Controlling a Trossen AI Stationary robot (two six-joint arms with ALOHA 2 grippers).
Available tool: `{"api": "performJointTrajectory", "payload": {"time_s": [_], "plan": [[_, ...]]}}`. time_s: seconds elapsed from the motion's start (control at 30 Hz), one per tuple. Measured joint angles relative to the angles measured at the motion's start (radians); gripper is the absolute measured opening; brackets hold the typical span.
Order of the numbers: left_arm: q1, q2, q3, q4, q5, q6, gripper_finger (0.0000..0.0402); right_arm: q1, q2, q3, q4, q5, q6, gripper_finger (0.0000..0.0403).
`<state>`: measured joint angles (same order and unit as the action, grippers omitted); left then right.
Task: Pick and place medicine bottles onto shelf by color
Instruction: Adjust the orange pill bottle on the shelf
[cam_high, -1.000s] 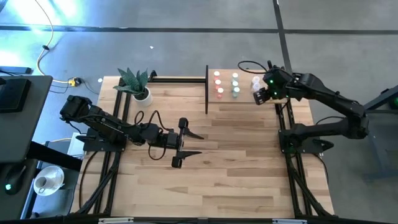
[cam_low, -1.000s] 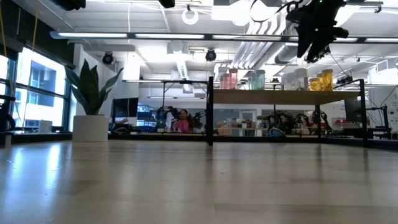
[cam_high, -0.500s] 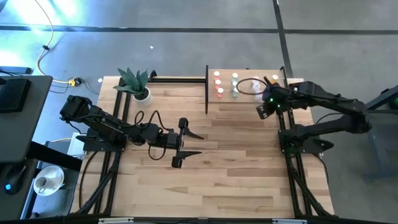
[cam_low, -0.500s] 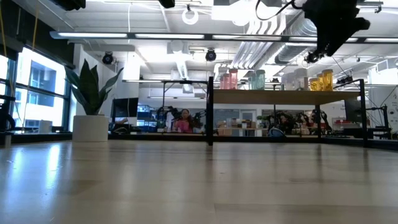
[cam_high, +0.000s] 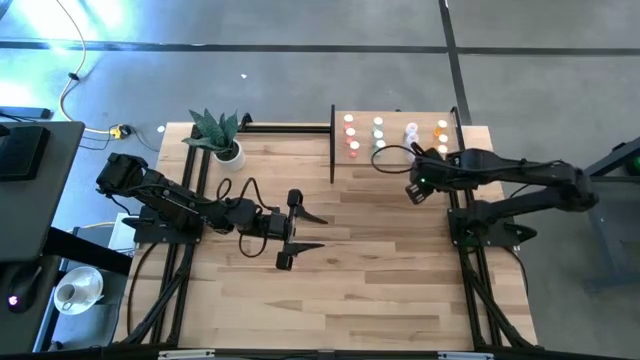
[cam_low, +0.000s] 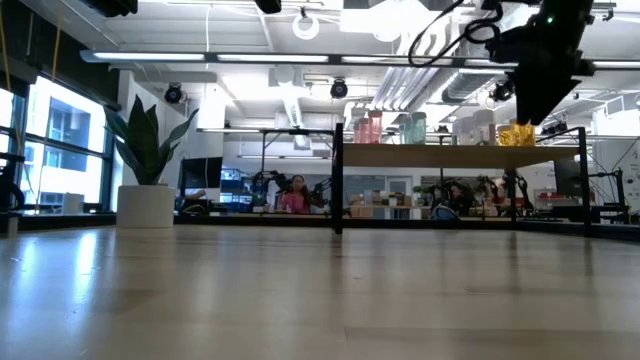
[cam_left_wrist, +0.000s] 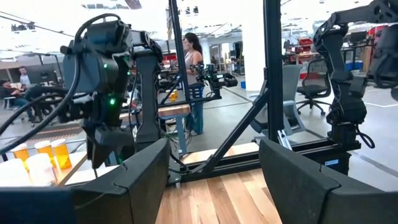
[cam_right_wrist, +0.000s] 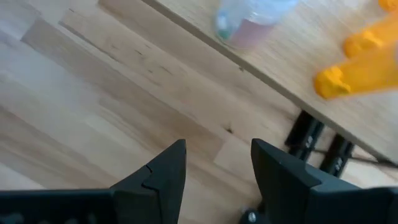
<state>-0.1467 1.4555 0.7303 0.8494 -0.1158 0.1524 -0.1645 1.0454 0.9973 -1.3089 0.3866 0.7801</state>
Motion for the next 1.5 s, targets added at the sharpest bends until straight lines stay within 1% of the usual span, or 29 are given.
{"api": "performJointTrajectory", "payload": {"time_s": [0.07,0.23,0.37,0.77,1.37,1.43,1.5], "plan": [[0.000,0.000,0.000,0.000,0.000,-0.001,0.0239,-0.015,0.000,-0.021,0.031,0.008,-0.025,0.0172],[0.000,0.000,0.000,0.000,0.000,-0.001,0.0239,-0.061,0.000,-0.045,0.034,0.085,-0.029,0.0172],[0.000,0.000,0.000,0.000,0.000,-0.001,0.0239,-0.084,0.000,-0.045,0.064,0.090,-0.047,0.0172],[0.000,0.000,0.000,0.000,0.000,0.000,0.0239,-0.162,0.000,-0.045,0.065,0.132,-0.064,0.0172],[0.000,0.000,0.000,0.000,0.000,-0.001,0.0239,-0.237,0.001,-0.045,0.065,0.161,-0.075,0.0172],[0.000,0.000,0.000,0.000,0.000,0.000,0.0239,-0.241,0.001,-0.045,0.065,0.154,-0.087,0.0172],[0.000,0.000,0.000,0.000,0.000,0.000,0.0239,-0.241,0.001,-0.045,0.065,0.124,-0.092,0.0172]]}}
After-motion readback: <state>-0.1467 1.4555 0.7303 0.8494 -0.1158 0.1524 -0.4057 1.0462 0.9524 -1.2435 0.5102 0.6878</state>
